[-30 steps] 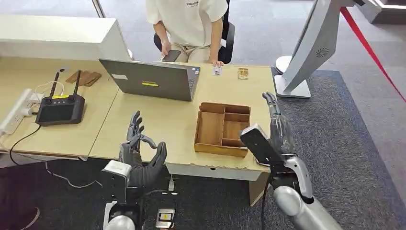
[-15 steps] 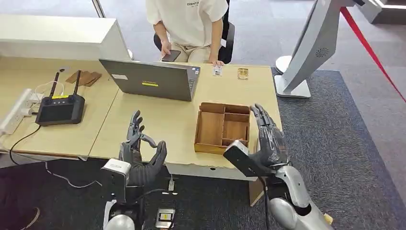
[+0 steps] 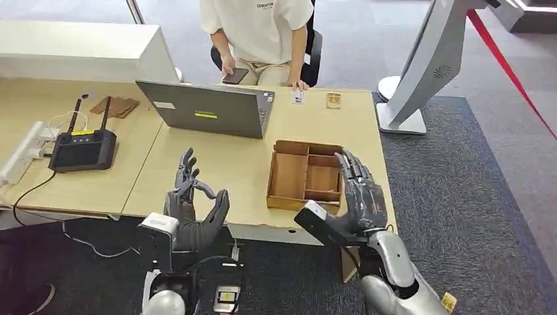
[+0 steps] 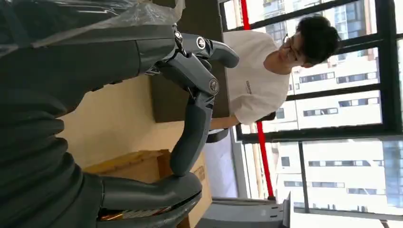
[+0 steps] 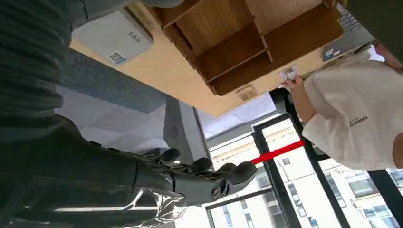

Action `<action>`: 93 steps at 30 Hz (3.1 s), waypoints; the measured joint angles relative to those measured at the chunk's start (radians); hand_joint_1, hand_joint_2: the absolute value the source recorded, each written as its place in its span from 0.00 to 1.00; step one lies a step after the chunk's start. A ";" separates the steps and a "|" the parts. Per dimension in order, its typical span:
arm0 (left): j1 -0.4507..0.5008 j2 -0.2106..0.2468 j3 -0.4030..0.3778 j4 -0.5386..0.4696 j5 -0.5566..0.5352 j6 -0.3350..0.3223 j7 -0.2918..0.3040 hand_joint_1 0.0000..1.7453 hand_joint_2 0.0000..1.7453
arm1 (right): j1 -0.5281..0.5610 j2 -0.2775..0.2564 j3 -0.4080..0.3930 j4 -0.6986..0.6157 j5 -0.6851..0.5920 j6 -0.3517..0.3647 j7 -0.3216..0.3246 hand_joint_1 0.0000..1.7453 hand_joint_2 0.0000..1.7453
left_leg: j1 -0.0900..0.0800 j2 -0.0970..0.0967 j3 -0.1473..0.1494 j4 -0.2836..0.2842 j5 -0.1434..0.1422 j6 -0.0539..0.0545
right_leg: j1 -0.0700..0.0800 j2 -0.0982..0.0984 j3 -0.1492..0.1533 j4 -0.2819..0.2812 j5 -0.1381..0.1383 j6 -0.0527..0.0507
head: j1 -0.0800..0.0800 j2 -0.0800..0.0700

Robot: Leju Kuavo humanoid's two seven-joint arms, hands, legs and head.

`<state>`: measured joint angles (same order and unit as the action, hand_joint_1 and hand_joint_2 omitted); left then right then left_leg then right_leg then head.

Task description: Pass the card to the sensor for recognition and then transmit it.

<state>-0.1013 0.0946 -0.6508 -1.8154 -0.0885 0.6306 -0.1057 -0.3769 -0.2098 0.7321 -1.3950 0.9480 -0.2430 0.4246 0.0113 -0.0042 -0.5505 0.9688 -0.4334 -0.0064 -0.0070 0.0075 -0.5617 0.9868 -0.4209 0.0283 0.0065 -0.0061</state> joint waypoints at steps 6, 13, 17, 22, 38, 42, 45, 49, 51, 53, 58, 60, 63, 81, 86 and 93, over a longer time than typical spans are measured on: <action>-0.018 0.000 -0.014 0.005 0.018 0.000 -0.006 0.00 1.00 | 0.002 0.019 0.006 0.058 0.026 -0.047 -0.002 0.00 1.00 | 0.000 0.000 0.000 0.000 0.000 0.000 | 0.000 0.000 0.000 0.000 0.000 0.000 | 0.000 0.000; -0.034 0.000 -0.031 0.017 0.030 0.000 -0.006 0.00 1.00 | -0.001 0.030 0.006 0.110 0.162 -0.062 0.039 0.00 1.00 | 0.000 0.000 0.000 0.000 0.000 0.000 | 0.000 0.000 0.000 0.000 0.000 0.000 | 0.000 0.000; -0.044 0.000 -0.041 0.026 0.036 0.000 -0.011 0.00 1.00 | -0.008 0.042 0.006 0.145 0.192 -0.056 0.040 0.00 1.00 | 0.000 0.000 0.000 0.000 0.000 0.000 | 0.000 0.000 0.000 0.000 0.000 0.000 | 0.000 0.000; -0.044 0.000 -0.048 0.032 0.039 0.000 -0.015 0.00 1.00 | -0.013 0.053 0.008 0.173 0.202 -0.051 0.039 0.00 1.00 | 0.000 0.000 0.000 0.000 0.000 0.000 | 0.000 0.000 0.000 0.000 0.000 0.000 | 0.000 0.000; -0.045 0.000 -0.057 0.035 0.051 0.000 -0.026 0.00 1.00 | -0.018 0.084 0.026 0.230 0.239 -0.030 0.024 0.00 1.00 | 0.000 0.000 0.000 0.000 0.000 0.000 | 0.000 0.000 0.000 0.000 0.000 0.000 | 0.000 0.000; -0.045 0.000 -0.057 0.035 0.053 0.000 -0.030 0.00 1.00 | -0.018 0.089 0.031 0.243 0.232 -0.025 0.017 0.00 1.00 | 0.000 0.000 0.000 0.000 0.000 0.000 | 0.000 0.000 0.000 0.000 0.000 0.000 | 0.000 0.000; -0.045 0.000 -0.058 0.035 0.053 0.000 -0.030 0.00 1.00 | -0.018 0.093 0.036 0.254 0.232 -0.026 0.015 0.00 1.00 | 0.000 0.000 0.000 0.000 0.000 0.000 | 0.000 0.000 0.000 0.000 0.000 0.000 | 0.000 0.000; -0.045 0.000 -0.060 0.035 0.056 0.000 -0.030 0.00 1.00 | -0.028 0.100 0.042 0.276 0.235 -0.034 0.013 0.00 1.00 | 0.000 0.000 0.000 0.000 0.000 0.000 | 0.000 0.000 0.000 0.000 0.000 0.000 | 0.000 0.000; -0.047 0.000 -0.065 0.035 0.057 0.000 -0.029 0.00 1.00 | -0.036 0.104 0.045 0.289 0.236 -0.043 0.011 0.00 1.00 | 0.000 0.000 0.000 0.000 0.000 0.000 | 0.000 0.000 0.000 0.000 0.000 0.000 | 0.000 0.000; -0.048 0.000 -0.070 0.035 0.057 0.000 -0.027 0.00 1.00 | -0.044 0.109 0.048 0.309 0.238 -0.058 0.006 0.00 1.00 | 0.000 0.000 0.000 0.000 0.000 0.000 | 0.000 0.000 0.000 0.000 0.000 0.000 | 0.000 0.000; -0.051 0.000 -0.075 0.035 0.060 -0.100 -0.027 0.00 1.00 | -0.055 0.117 0.053 0.336 0.241 -0.066 0.006 0.00 1.00 | 0.000 0.000 0.000 0.000 0.000 0.000 | 0.000 0.000 0.000 0.000 0.000 0.000 | 0.000 0.000; -0.053 0.000 -0.076 0.036 0.061 -0.100 -0.027 0.00 1.00 | -0.058 0.120 0.055 0.348 0.241 -0.067 0.006 0.00 1.00 | 0.000 0.000 0.000 0.000 0.000 0.000 | 0.000 0.000 0.000 0.000 0.000 0.000 | 0.000 0.000; -0.054 0.000 -0.076 0.036 0.063 -0.100 -0.027 0.00 1.00 | -0.063 0.122 0.058 0.359 0.241 -0.071 0.006 0.00 1.00 | 0.000 0.000 0.000 0.000 0.000 0.000 | 0.000 0.000 0.000 0.000 0.000 0.000 | 0.000 0.000; -0.062 0.000 -0.082 0.045 0.084 -0.100 -0.047 0.00 1.00 | -0.147 0.154 0.074 0.495 0.243 -0.148 0.006 0.00 1.00 | 0.000 0.000 0.000 0.000 0.000 0.000 | 0.000 0.000 0.000 0.000 0.000 0.000 | 0.000 0.000; -0.062 0.000 -0.082 0.051 0.085 -0.100 -0.050 0.00 1.00 | -0.165 0.162 0.076 0.542 0.244 -0.153 0.006 0.00 1.00 | 0.000 0.000 0.000 0.000 0.000 0.000 | 0.000 0.000 0.000 0.000 0.000 0.000 | 0.000 0.000; -0.063 0.000 -0.083 0.059 0.081 -0.100 -0.056 0.00 1.00 | -0.185 0.170 0.080 0.604 0.244 -0.156 0.006 0.00 1.00 | 0.000 0.000 0.000 0.000 0.000 0.000 | 0.000 0.000 0.000 0.000 0.000 0.000 | 0.000 0.000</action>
<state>-0.1642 0.0946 -0.7336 -1.7563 -0.0076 0.5310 -0.1621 -0.5619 -0.0397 0.8122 -0.7912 1.1917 -0.3990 0.4307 0.0112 -0.0041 -0.5505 0.9689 -0.4332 -0.0065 -0.0071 0.0076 -0.5618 0.9870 -0.4207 0.0282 0.0065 -0.0061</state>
